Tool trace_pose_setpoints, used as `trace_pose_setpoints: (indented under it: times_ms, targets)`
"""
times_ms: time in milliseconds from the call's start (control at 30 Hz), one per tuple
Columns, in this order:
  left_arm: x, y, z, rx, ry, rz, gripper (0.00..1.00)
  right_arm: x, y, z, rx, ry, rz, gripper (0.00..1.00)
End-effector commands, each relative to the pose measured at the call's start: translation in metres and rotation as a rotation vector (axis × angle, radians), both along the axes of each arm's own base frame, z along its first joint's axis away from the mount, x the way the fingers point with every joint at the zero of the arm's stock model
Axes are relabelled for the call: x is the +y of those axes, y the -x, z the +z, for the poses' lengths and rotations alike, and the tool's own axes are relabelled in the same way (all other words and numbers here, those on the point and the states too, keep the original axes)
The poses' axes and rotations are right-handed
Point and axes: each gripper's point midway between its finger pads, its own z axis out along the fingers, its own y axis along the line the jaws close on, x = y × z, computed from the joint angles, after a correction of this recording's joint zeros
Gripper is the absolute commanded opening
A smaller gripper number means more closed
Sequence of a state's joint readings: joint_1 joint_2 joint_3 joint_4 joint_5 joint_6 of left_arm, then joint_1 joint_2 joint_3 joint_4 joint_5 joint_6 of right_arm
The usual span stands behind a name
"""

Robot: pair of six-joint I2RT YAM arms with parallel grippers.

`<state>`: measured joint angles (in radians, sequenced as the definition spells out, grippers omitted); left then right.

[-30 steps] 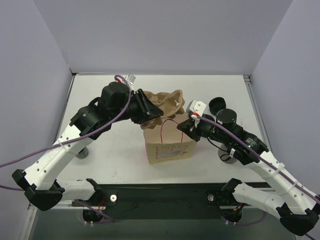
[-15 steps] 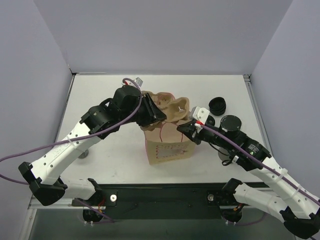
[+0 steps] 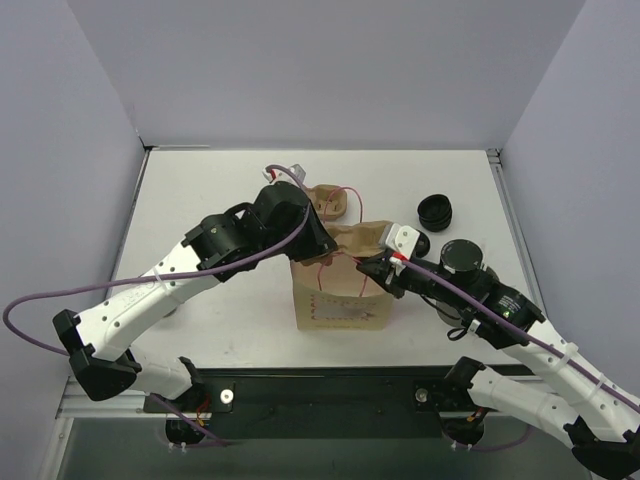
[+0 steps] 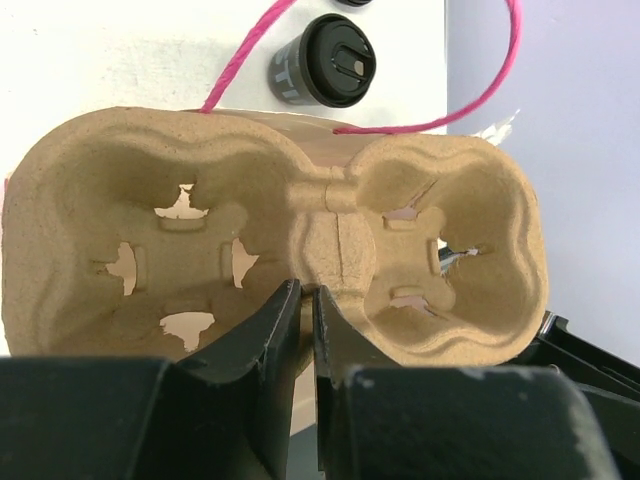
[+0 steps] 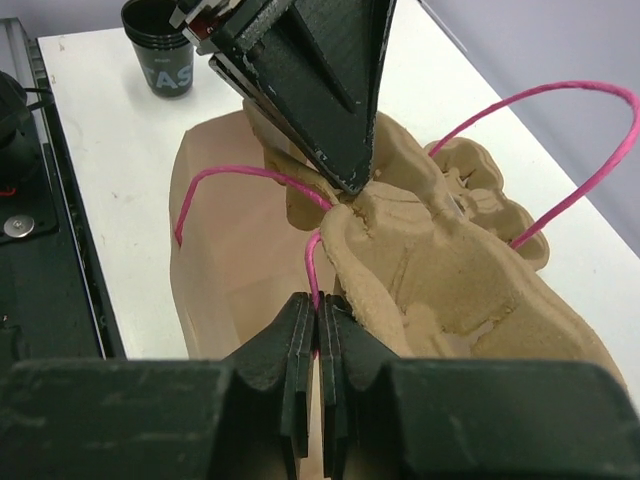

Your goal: Pack the takeout coffee

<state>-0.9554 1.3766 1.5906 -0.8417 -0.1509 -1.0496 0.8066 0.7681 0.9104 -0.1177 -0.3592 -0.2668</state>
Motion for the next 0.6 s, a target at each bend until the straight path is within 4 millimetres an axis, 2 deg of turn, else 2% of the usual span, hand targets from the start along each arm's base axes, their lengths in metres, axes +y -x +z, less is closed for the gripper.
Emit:
trace_pose_setpoints:
  times_ms: [0,67,167,367,567]
  targets:
    - [0.008,0.002,-0.013,0.006,-0.078,0.032,0.2,0.002,0.005,0.007,-0.005,-0.025,0.017,0.07]
    - [0.009,0.003,-0.017,0.013,-0.075,0.037,0.2,0.002,0.011,0.005,0.011,-0.028,0.036,0.11]
    - [0.01,0.005,-0.025,0.027,-0.073,0.044,0.2,-0.001,0.024,0.004,0.035,-0.028,0.075,0.12]
    - [0.01,0.008,-0.034,0.038,-0.089,0.048,0.19,-0.006,0.033,-0.005,0.037,-0.018,0.097,0.0]
    - [0.006,0.014,-0.04,0.048,-0.103,0.043,0.19,-0.005,0.038,-0.003,0.038,-0.022,0.122,0.0]
